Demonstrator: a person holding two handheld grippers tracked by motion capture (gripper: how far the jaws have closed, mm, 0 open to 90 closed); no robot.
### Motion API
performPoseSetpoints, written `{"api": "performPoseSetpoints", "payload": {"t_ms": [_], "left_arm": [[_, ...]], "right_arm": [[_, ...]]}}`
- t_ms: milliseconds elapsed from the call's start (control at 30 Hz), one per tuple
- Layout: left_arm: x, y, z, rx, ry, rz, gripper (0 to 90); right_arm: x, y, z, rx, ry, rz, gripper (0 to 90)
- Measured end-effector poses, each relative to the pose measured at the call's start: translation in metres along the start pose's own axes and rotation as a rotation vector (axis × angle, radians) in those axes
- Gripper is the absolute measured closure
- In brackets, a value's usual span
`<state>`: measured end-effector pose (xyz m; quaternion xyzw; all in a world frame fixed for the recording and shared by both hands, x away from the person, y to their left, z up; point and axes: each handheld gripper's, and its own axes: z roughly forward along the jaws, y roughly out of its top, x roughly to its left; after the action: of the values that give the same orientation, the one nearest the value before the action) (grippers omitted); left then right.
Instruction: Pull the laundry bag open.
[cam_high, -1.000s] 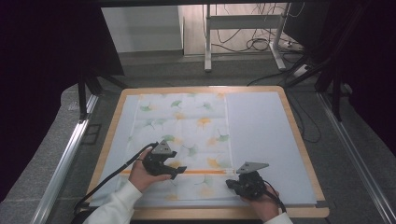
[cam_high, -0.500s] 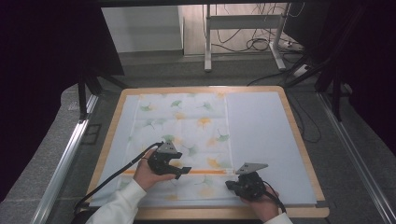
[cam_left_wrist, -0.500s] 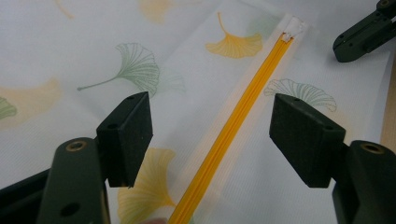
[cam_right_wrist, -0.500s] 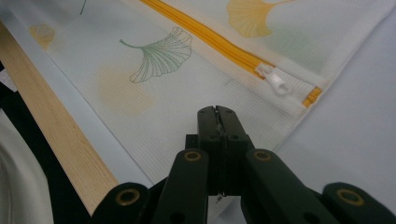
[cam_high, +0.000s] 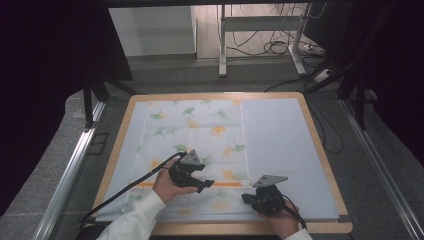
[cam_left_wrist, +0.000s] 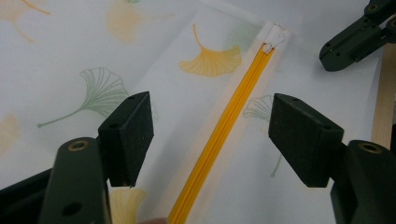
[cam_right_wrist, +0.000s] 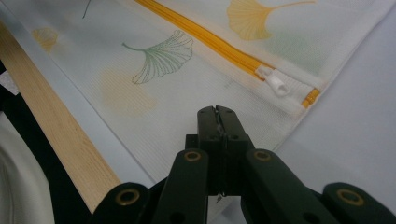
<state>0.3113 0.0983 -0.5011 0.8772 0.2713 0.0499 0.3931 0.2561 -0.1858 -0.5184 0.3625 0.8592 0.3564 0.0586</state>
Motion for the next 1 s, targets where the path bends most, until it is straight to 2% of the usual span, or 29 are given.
{"api": "performPoseSetpoints", "payload": {"t_ms": [267, 400, 767, 1000], "left_arm": [[-0.001, 0.009, 0.010, 0.005, -0.012, 0.013, 30.6], [-0.002, 0.012, 0.011, 0.005, -0.009, 0.015, 30.6], [0.001, 0.013, 0.018, 0.008, -0.023, -0.003, 31.2], [-0.004, 0.019, 0.025, 0.025, -0.022, 0.027, 31.5]], "right_arm": [[0.000, -0.002, -0.002, -0.014, -0.009, 0.007, 88.6], [0.000, 0.000, 0.002, 0.000, -0.009, -0.001, 88.6], [0.002, 0.001, 0.005, 0.009, -0.012, -0.005, 88.6], [0.001, 0.001, 0.007, 0.018, -0.006, -0.006, 88.6]]}}
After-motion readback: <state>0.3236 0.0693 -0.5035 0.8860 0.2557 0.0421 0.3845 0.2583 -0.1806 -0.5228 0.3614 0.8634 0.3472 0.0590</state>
